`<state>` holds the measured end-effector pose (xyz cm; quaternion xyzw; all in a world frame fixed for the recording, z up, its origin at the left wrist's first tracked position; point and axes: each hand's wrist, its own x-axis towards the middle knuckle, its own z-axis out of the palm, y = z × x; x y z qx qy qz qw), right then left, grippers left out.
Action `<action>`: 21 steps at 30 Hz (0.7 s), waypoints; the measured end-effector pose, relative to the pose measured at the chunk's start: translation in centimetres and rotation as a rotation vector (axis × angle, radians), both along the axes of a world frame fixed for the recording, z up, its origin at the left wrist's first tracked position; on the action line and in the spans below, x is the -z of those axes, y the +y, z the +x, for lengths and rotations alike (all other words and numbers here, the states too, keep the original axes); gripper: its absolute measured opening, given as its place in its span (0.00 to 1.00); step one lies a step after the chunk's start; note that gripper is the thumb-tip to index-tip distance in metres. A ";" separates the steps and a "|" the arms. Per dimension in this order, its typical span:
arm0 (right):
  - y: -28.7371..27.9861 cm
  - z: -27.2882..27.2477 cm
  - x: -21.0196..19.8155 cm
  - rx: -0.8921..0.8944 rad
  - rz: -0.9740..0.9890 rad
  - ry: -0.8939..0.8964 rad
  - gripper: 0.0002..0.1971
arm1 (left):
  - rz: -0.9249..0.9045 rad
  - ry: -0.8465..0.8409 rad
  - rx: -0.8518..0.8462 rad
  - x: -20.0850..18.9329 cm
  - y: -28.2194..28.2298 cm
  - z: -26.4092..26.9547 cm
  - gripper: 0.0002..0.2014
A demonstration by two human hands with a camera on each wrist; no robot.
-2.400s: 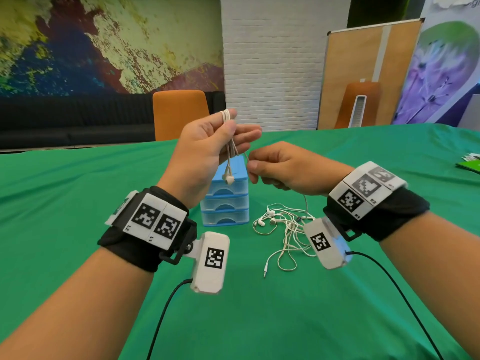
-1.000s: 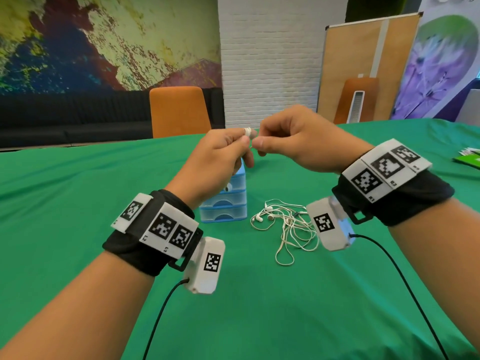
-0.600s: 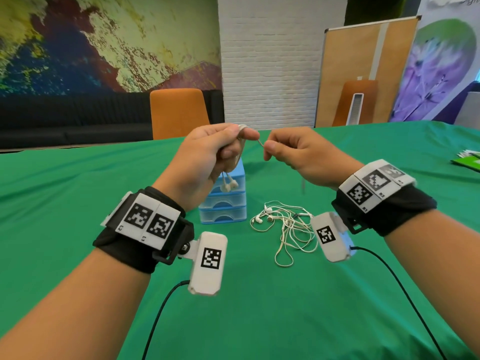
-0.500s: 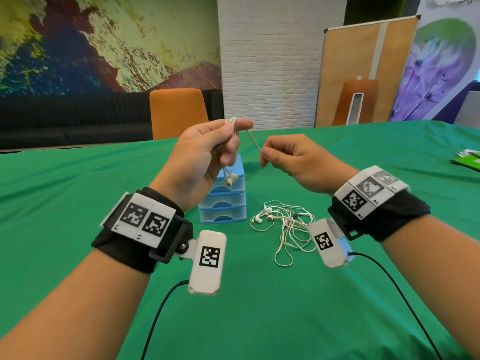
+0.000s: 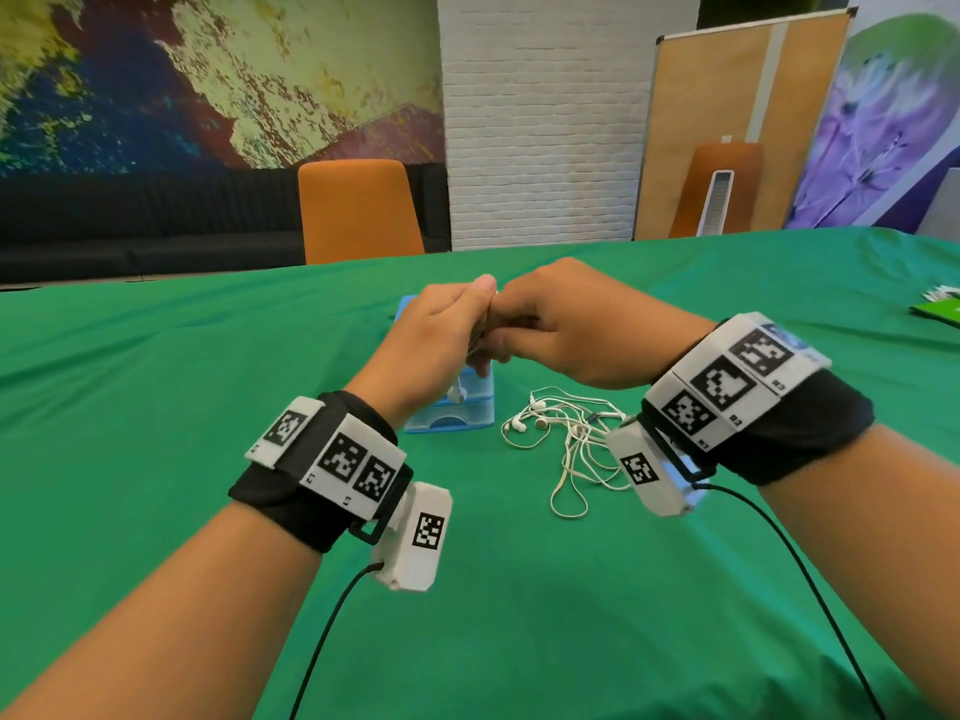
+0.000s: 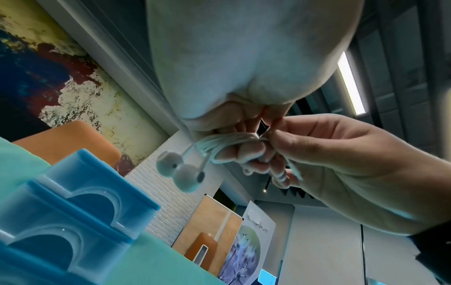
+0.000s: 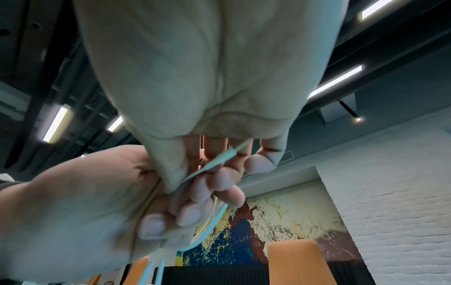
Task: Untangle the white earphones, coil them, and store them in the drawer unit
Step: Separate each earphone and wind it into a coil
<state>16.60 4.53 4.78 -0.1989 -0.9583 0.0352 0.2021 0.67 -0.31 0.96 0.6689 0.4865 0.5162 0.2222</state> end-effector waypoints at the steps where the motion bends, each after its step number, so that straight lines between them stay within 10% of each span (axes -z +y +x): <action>1: 0.1 0.0 0.0 -0.007 -0.001 0.000 0.07 | -0.014 -0.001 -0.006 0.0 0.1 0.0 0.28; 12: -0.1 0.3 -0.2 0.044 0.298 0.048 0.07 | -0.069 0.045 -0.141 -0.2 0.6 -0.4 0.26; 21: 0.9 0.1 1.4 0.068 0.271 0.365 0.08 | -0.134 -0.226 -0.037 -0.8 0.3 -0.4 0.23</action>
